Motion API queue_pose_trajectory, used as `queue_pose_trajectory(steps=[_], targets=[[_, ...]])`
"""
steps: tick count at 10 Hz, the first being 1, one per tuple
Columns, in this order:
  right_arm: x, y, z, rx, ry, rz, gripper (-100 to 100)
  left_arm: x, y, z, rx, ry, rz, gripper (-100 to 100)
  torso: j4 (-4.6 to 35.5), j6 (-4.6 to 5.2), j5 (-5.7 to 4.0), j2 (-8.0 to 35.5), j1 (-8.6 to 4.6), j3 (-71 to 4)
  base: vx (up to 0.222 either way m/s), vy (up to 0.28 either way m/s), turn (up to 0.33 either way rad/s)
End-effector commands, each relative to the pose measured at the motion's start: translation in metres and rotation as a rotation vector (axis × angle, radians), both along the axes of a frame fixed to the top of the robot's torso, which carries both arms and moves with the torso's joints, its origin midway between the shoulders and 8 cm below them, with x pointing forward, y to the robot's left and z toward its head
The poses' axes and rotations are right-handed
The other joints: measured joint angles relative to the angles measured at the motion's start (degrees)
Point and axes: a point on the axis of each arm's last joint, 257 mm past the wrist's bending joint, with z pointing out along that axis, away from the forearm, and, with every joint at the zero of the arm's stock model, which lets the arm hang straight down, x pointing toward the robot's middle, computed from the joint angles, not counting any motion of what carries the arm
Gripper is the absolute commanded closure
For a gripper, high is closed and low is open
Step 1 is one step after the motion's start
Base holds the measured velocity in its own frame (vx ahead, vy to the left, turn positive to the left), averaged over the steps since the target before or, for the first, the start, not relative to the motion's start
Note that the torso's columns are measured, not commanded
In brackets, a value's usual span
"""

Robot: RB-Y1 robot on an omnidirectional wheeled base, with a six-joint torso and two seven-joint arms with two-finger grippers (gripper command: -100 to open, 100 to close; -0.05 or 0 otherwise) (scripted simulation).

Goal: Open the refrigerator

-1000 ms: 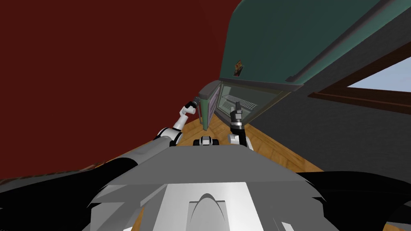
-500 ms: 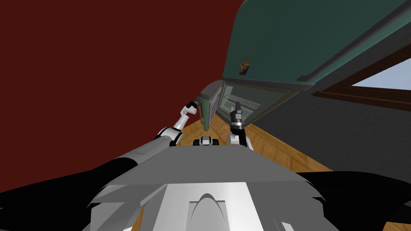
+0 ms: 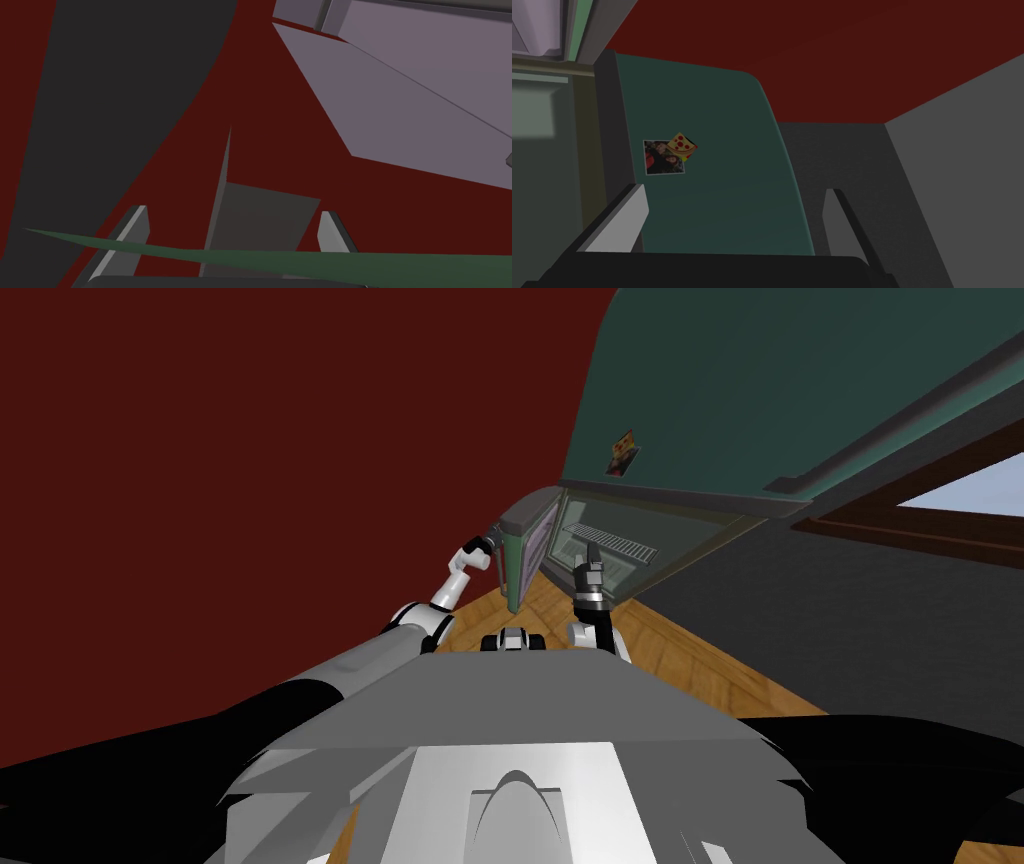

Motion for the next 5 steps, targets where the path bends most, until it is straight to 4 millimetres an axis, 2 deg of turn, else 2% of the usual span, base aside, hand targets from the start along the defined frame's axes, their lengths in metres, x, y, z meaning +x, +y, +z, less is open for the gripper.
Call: queue_pose_trajectory(steps=[1,3,4,5], targets=[[0.0,0.0,0.0,0.0,0.0,0.0,0,0.0,-0.004,0.021,-0.002,-0.001,-0.015,-100,-0.05,-0.07,0.09,-0.1,0.3,-0.06,-0.022,-0.041,0.037],[0.0,0.0,0.0,0.0,0.0,0.0,0,0.0,-0.006,0.037,-0.001,-0.001,-0.024,-100,0.29,-0.07,0.15,-0.11,0.55,-0.08,-0.013,-0.025,0.049],[0.0,0.0,0.0,0.0,0.0,0.0,0,-0.001,-0.004,0.018,0.007,0.022,-0.016,-100,0.36,-0.06,0.14,0.04,0.52,0.02,0.007,-0.004,0.008],[0.0,0.0,0.0,0.0,0.0,0.0,0,-0.002,-0.003,0.016,0.008,0.027,-0.015,0,0.2,-0.1,0.14,0.06,0.51,0.04,0.005,-0.001,-0.007]])
